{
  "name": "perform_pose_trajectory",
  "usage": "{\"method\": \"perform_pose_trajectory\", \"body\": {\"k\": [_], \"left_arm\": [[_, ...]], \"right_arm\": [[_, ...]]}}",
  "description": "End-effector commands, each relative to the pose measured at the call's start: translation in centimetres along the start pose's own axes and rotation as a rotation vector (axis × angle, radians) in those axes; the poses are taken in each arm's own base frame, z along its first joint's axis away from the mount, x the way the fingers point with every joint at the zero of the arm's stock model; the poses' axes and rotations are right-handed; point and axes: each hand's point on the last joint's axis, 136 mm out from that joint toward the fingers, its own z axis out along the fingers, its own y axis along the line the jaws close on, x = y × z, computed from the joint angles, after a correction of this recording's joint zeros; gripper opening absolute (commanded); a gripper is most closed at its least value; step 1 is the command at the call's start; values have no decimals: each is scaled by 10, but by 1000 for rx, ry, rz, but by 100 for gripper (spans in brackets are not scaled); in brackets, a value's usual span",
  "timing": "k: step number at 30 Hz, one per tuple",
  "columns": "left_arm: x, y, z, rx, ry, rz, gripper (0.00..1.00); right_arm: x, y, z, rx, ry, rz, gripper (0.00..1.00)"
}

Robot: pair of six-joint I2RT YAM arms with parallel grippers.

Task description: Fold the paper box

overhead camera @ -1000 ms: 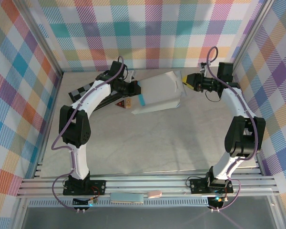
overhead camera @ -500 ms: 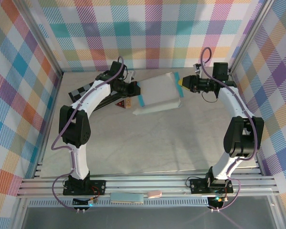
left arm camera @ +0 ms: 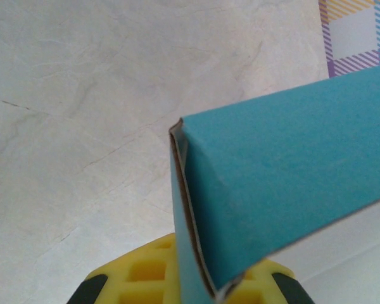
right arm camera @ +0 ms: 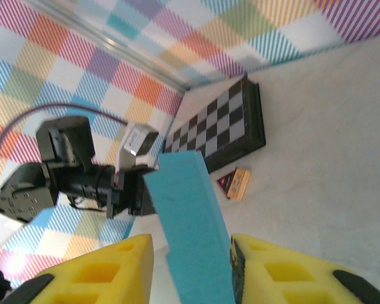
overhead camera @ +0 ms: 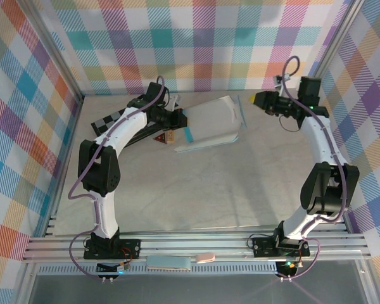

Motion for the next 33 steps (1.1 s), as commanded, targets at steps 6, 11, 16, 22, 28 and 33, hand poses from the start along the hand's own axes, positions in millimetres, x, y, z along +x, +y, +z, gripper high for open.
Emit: {"method": "perform_pose_trajectory", "body": {"k": [6,11,16,22,28,33], "left_arm": [[-9,-19,-20,78,-30,-2,0],[-10,-17,-18,72,-26,-6,0],[-11,-17,-18,75,-24,-6,0],[-12,-17,-18,74,-27,-5,0],[-13,-18,-19,73,-30,0,0],[-13,-19,-20,74,-33,5,0]], "right_arm": [[9,-1,12,-113,80,29,42],[27,7,34,-138,151,18,42],[32,5,42,-128,171,20,39],[38,5,50,-97,196,-1,38],[44,1,58,-25,221,-48,39],[49,-1,65,30,243,-86,39]]}}
